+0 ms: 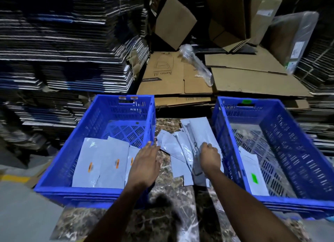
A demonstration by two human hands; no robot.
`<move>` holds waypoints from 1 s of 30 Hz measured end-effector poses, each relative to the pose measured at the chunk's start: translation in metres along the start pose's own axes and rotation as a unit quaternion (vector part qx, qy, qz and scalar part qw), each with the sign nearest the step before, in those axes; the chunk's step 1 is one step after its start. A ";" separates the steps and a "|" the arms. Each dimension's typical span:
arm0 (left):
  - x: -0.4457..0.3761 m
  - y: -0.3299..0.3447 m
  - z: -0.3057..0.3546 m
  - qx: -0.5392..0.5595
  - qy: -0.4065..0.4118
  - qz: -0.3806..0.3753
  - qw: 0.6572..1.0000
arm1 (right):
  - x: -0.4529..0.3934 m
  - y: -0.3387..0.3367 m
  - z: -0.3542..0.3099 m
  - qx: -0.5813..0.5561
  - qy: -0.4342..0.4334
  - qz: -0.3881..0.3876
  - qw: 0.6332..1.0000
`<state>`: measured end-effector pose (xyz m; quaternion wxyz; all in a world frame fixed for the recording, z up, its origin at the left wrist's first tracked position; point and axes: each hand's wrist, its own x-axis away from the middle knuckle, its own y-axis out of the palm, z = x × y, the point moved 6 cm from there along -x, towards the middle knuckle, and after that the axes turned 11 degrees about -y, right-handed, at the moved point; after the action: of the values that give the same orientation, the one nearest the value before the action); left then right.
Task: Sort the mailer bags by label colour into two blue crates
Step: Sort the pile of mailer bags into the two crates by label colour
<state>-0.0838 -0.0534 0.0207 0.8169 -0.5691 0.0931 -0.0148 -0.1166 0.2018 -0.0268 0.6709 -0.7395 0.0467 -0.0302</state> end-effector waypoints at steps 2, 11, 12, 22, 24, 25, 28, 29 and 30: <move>-0.001 0.003 -0.001 0.001 -0.004 0.001 1.000 | 0.005 -0.009 0.004 -0.041 0.016 0.036 0.998; 0.000 -0.007 0.000 0.064 -0.011 0.007 0.998 | 0.058 -0.063 0.003 -0.453 0.060 0.183 0.871; 0.001 -0.010 0.001 0.073 -0.011 0.008 0.997 | 0.065 -0.063 -0.002 -0.530 0.058 0.155 0.832; 0.048 -0.041 0.059 0.567 -0.160 -0.093 0.803 | 0.148 -0.061 -0.042 -0.778 -0.012 -0.073 0.624; 0.054 -0.040 0.060 0.580 -0.165 -0.077 0.794 | 0.152 -0.067 -0.039 -0.749 -0.044 -0.072 0.657; 0.057 -0.038 0.060 0.588 -0.165 -0.077 0.788 | 0.153 -0.070 -0.036 -0.742 -0.047 -0.067 0.666; 0.063 -0.035 0.065 0.603 -0.164 -0.071 0.777 | 0.151 -0.079 -0.028 -0.756 -0.048 -0.061 0.650; 0.064 -0.034 0.064 0.604 -0.166 -0.066 0.777 | 0.151 -0.083 -0.028 -0.760 -0.059 -0.065 0.644; 0.065 -0.034 0.064 0.605 -0.166 -0.061 0.776 | 0.152 -0.087 -0.030 -0.759 -0.072 -0.069 0.643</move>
<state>-0.0065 -0.0151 0.0653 0.9930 0.0442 -0.1074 -0.0233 0.0332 0.1636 0.0597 -0.1289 -0.9903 -0.0468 0.0230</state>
